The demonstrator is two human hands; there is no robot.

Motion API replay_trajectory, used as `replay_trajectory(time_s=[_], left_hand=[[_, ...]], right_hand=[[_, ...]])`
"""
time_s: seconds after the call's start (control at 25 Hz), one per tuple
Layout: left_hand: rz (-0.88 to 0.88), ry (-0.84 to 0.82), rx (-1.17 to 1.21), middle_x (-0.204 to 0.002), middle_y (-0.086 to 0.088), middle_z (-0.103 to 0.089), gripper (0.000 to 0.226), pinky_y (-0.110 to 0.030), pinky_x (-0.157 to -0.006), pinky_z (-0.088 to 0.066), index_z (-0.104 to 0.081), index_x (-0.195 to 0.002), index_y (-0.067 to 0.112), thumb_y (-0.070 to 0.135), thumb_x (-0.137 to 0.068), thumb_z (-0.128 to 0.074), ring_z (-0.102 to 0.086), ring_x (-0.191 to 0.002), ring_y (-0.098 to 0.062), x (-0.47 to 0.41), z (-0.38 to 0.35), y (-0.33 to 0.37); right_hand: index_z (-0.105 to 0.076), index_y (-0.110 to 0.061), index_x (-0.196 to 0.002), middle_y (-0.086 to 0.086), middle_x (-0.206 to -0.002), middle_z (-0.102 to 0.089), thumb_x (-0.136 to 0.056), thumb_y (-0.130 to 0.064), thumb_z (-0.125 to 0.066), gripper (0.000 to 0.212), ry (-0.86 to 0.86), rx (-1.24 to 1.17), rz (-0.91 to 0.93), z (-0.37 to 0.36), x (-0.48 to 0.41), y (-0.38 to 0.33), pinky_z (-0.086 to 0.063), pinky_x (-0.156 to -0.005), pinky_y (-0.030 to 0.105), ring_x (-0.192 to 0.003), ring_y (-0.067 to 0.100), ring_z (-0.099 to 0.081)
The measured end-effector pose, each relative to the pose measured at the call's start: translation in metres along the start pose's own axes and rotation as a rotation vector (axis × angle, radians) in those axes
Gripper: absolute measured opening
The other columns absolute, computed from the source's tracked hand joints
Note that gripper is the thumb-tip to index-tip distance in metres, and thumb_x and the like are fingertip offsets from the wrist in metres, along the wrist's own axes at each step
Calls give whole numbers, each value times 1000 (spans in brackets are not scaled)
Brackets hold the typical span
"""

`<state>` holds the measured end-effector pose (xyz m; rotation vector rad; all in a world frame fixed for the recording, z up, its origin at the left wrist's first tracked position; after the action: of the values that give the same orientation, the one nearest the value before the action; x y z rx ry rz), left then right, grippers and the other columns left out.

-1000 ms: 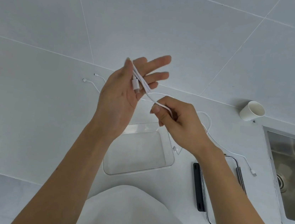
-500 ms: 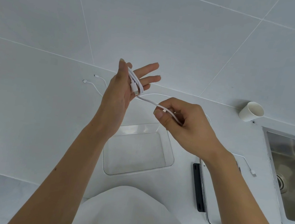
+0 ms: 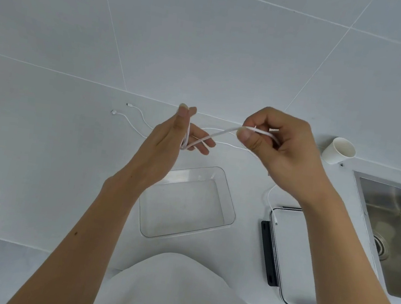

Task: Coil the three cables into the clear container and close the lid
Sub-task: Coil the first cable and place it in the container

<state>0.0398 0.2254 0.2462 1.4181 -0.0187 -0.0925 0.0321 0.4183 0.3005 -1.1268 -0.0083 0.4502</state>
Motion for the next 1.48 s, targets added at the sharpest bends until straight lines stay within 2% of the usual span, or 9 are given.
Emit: replay_trajectory(time_s=[0.16,0.24,0.4,0.64,0.8,1.04,1.28,1.4,1.48], left_hand=[[37,-115,42,-74,0,-74,72,-14,-69,-46,-64,-116,26,59,-94,-3,-68,-70,-10,4,-6,4],[51,-186,52,-71,-3,-74,79,-21,-70,-50,-59,-122,15,60,-87,-5,-68,-64,-13,5,-11,6],[66,-338,118,-67,-8,-71,81,-37,-74,-50,-65,-114,17,62,-92,-2,-66,-57,-19,10,-23,12],[-42,-399,236,-58,-1,-64,61,-30,-62,-46,-69,-106,10,45,-100,-19,-55,-46,-19,15,-27,26],[-147,-443,296,-52,5,-60,48,-43,-66,-46,-71,-78,26,37,-103,-32,-54,-55,-38,19,-26,37],[-113,-408,506,-45,7,-55,40,-15,-47,-38,-50,-79,8,21,-104,-23,-43,-37,-6,18,-25,35],[-180,-264,623,-66,5,-70,44,-15,-59,-48,-62,-103,6,19,-104,-20,-61,-51,-7,14,-21,32],[-201,-161,643,-90,2,-76,48,-19,-72,-52,-60,-117,7,23,-105,-16,-70,-68,-9,9,-16,32],[-198,-94,643,-104,1,-75,48,-20,-75,-53,-57,-121,7,23,-106,-14,-72,-81,-10,5,-10,32]], right_hand=[[-59,-25,-77,14,-62,-43,-93,-13,-66,21,62,-26,54,0,-5,-7,-27,-49,12,-47,6,-29],[-60,-25,-78,11,-66,-48,-93,-12,-66,22,100,-41,73,-1,-8,-9,-28,-51,13,-50,6,-29],[-60,-23,-80,19,-75,-57,-93,-13,-66,18,142,-36,117,0,-17,-13,-32,-53,20,-54,14,-34],[-61,-24,-77,5,-71,-57,-95,-16,-64,19,210,-55,112,4,-26,-8,-38,-59,27,-64,23,-42],[-61,-24,-75,-11,-70,-60,-97,-15,-61,24,202,-69,74,1,-27,-1,-37,-58,12,-60,0,-50],[-60,-23,-72,-17,-65,-57,-101,-18,-54,30,157,-50,52,-10,-26,11,-29,-51,15,-52,1,-40],[-65,-11,-80,-3,-69,-60,-103,-21,-49,30,73,-67,16,-25,-21,28,-41,-55,47,-63,30,-50],[-64,-17,-79,-7,-66,-58,-102,-23,-50,28,30,-54,-19,-32,-16,35,-37,-53,40,-58,26,-43],[-66,-14,-82,9,-66,-58,-102,-28,-50,29,1,-16,-48,-36,-12,40,-33,-51,40,-55,33,-39]])
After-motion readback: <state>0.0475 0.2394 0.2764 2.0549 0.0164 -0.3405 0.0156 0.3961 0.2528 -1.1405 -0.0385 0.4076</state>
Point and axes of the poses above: each hand's wrist, its own x-axis away from the middle knuckle, its own z-axis out of the back of the hand, y = z × x, the point moved 1 cm from there along -x, towards the middle knuckle
